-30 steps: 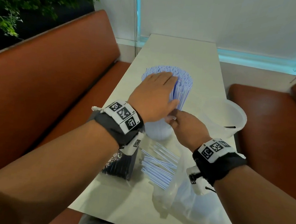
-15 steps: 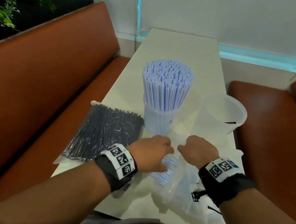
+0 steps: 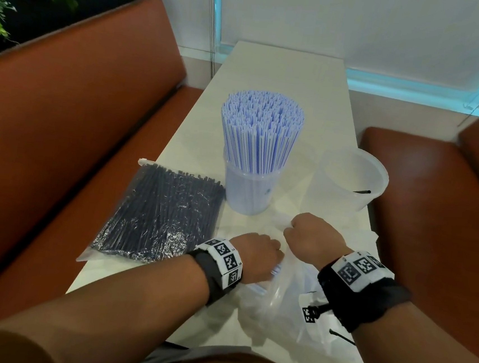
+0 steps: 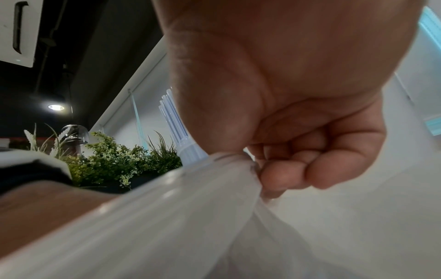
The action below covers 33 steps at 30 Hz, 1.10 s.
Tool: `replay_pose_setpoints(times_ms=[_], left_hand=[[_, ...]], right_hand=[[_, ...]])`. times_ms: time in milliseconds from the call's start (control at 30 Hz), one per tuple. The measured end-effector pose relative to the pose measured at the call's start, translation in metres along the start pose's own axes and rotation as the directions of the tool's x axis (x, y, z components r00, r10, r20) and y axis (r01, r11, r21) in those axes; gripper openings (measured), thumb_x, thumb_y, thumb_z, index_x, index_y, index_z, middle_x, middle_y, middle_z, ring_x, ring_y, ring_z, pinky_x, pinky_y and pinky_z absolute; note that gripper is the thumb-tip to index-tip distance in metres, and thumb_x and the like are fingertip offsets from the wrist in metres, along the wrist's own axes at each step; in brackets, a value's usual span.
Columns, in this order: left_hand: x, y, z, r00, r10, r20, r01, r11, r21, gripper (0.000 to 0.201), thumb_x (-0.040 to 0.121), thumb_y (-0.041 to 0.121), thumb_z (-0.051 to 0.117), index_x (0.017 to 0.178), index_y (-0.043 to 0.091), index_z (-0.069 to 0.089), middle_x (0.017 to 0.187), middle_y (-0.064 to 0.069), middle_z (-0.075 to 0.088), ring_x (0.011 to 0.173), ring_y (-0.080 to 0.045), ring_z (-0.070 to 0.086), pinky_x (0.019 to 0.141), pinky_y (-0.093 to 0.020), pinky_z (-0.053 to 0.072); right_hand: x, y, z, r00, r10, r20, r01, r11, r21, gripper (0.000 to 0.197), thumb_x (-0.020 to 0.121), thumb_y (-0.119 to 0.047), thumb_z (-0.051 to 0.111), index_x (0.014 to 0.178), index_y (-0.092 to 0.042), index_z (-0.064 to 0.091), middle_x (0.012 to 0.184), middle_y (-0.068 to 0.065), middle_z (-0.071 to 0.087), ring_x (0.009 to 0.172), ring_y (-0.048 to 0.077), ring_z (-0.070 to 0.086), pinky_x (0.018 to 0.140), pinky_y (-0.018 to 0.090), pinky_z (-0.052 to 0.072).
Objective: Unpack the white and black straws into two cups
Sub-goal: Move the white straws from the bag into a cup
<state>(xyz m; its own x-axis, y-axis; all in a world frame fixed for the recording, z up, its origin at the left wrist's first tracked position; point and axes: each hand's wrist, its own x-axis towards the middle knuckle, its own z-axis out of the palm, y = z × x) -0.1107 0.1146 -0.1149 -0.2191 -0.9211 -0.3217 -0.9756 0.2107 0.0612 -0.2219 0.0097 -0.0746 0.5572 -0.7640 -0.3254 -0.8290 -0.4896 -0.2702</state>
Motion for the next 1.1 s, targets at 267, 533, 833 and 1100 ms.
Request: replay_pose_setpoints(times_ms=[267, 533, 833, 1100], left_hand=[[-0.006, -0.004, -0.021, 0.996, -0.093, 0.006, 0.092, 0.993, 0.072, 0.025, 0.094, 0.006, 0.054, 0.118, 0.01, 0.05, 0.097, -0.005, 0.055, 0.086, -0.026, 0.06, 0.059, -0.036, 0.036], [-0.051, -0.063, -0.043, 0.978, -0.203, -0.048, 0.208, 0.967, 0.149, 0.014, 0.099, 0.024, 0.052, 0.112, 0.022, 0.053, 0.094, -0.001, 0.063, 0.077, -0.023, 0.058, 0.067, -0.034, 0.041], [-0.103, -0.137, -0.033, 0.916, -0.373, -0.148, 0.384, 0.921, 0.056, 0.013, 0.098, 0.028, 0.049, 0.093, 0.033, 0.038, 0.083, 0.008, 0.055, 0.072, -0.018, 0.056, 0.065, -0.035, 0.045], [-0.096, -0.119, -0.025, 0.878, -0.356, -0.32, 0.328, 0.935, -0.139, 0.015, 0.099, 0.039, 0.05, 0.102, 0.025, 0.049, 0.095, 0.002, 0.063, 0.084, -0.023, 0.061, 0.067, -0.036, 0.048]], right_hand=[[0.007, 0.005, 0.0, 1.0, 0.025, 0.004, -0.025, 1.0, 0.017, 0.027, 0.09, -0.029, 0.049, 0.066, -0.018, 0.046, 0.067, -0.003, 0.053, 0.06, 0.017, 0.051, 0.053, 0.028, 0.033], [0.017, 0.018, 0.005, 0.999, 0.017, 0.027, -0.018, 0.999, 0.037, 0.028, 0.091, -0.029, 0.048, 0.066, -0.016, 0.045, 0.069, -0.001, 0.052, 0.063, 0.017, 0.051, 0.055, 0.029, 0.033], [0.018, 0.027, 0.01, 1.0, 0.018, 0.003, -0.019, 0.995, 0.096, 0.036, 0.093, -0.031, 0.052, 0.062, -0.017, 0.04, 0.063, -0.001, 0.045, 0.057, 0.017, 0.043, 0.053, 0.031, 0.031], [-0.011, -0.01, -0.02, 0.893, 0.155, -0.422, 0.321, 0.437, 0.84, 0.052, 0.091, -0.061, 0.034, 0.101, -0.024, 0.07, 0.095, -0.001, 0.071, 0.095, 0.017, 0.066, 0.083, 0.036, 0.051]])
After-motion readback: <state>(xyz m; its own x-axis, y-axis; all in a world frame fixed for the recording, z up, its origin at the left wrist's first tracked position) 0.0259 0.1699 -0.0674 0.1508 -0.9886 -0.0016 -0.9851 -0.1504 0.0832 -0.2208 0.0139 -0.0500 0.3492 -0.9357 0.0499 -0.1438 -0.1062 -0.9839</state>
